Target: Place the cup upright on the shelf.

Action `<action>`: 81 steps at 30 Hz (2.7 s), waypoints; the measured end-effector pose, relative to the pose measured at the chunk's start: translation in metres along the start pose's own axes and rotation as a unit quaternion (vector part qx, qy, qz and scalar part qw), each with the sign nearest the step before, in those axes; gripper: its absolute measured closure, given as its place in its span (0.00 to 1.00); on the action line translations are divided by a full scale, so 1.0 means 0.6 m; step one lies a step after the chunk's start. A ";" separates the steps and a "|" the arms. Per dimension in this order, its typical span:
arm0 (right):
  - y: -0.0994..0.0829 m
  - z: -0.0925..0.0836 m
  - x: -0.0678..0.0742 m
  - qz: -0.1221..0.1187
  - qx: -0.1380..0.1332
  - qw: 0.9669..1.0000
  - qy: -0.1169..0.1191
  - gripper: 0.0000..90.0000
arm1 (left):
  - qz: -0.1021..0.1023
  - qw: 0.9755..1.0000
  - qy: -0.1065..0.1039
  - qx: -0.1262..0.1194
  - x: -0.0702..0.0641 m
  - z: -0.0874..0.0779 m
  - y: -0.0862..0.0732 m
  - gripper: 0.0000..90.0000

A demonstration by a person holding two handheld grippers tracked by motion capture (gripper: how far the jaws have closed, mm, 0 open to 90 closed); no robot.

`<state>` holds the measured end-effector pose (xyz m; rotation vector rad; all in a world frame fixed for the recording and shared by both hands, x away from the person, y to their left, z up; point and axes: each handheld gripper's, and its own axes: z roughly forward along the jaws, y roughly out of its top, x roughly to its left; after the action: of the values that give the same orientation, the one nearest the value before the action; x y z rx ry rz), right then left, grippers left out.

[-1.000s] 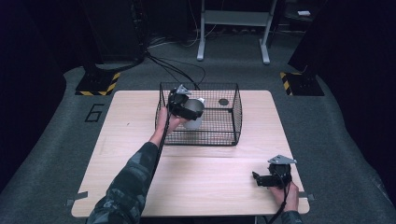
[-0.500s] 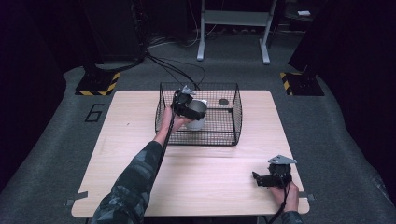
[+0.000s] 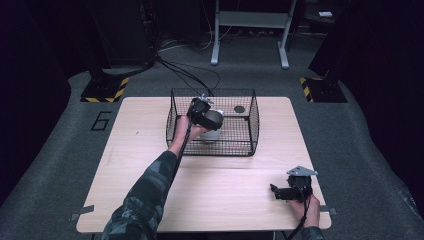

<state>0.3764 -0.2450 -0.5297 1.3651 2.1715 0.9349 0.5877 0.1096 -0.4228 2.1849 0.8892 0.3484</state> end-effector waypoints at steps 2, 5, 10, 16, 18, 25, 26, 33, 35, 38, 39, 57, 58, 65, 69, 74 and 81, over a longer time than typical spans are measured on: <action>0.000 0.000 -0.001 -0.002 0.001 1.000 0.000 0.02 | 0.002 1.000 0.001 0.005 0.000 0.003 0.001 0.07; 0.000 0.000 -0.001 -0.001 0.000 1.000 0.000 0.02 | 0.004 1.000 0.001 0.011 0.000 0.005 0.002 0.07; 0.000 0.000 -0.001 -0.003 0.001 1.000 0.000 0.02 | 0.006 1.000 0.000 0.021 0.003 0.014 0.003 0.07; 0.000 0.000 0.000 -0.001 0.000 1.000 0.001 0.02 | 0.009 1.000 -0.003 0.029 0.001 0.018 0.010 0.07; 0.000 0.000 0.000 0.000 0.000 1.000 0.001 0.02 | 0.009 0.999 -0.005 0.031 0.001 0.018 0.010 0.07; 0.000 0.000 0.000 -0.003 0.000 1.000 -0.003 0.02 | 0.008 0.998 -0.015 0.052 0.002 0.011 0.007 0.06; 0.000 0.000 0.000 -0.002 0.000 1.000 -0.003 0.02 | 0.010 0.998 -0.017 0.056 0.001 0.010 0.005 0.06; 0.000 0.000 0.000 -0.003 0.000 1.000 -0.003 0.02 | 0.017 0.998 -0.017 0.065 -0.002 0.002 -0.001 0.06; 0.000 0.000 0.000 -0.003 0.000 1.000 -0.003 0.02 | 0.013 0.998 -0.016 0.064 -0.003 0.002 -0.002 0.06; 0.000 0.000 -0.001 -0.005 0.002 1.000 -0.002 0.02 | 0.009 0.998 -0.020 0.061 -0.003 -0.001 -0.004 0.06; -0.001 0.000 -0.001 -0.006 0.002 1.000 -0.002 0.02 | 0.010 0.998 -0.022 0.061 -0.002 -0.003 -0.004 0.06; 0.000 0.000 -0.001 -0.006 0.002 1.000 -0.002 0.02 | -0.002 1.000 -0.028 -0.009 -0.017 -0.093 0.001 0.00; 0.000 0.000 -0.001 -0.006 0.002 1.000 -0.002 0.02 | -0.002 1.000 -0.028 -0.009 -0.017 -0.093 0.001 0.00; 0.000 0.000 -0.001 -0.005 0.002 1.000 -0.002 0.02 | 0.016 0.999 -0.028 -0.035 -0.045 -0.147 -0.015 0.00; 0.000 0.000 -0.001 -0.006 0.002 1.000 -0.002 0.02 | 0.022 0.998 -0.029 -0.042 -0.057 -0.172 -0.031 0.00; -0.001 0.000 -0.001 -0.007 0.002 1.000 -0.002 0.02 | 0.027 0.998 -0.020 -0.049 -0.065 -0.202 -0.057 0.00; -0.001 0.000 0.000 -0.005 0.002 1.000 -0.003 0.02 | 0.021 0.998 -0.011 -0.066 -0.067 -0.235 -0.102 0.00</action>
<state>0.3763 -0.2454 -0.5299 1.3557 2.1748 0.9233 0.4597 0.1872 -0.3688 2.0836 0.7871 0.3930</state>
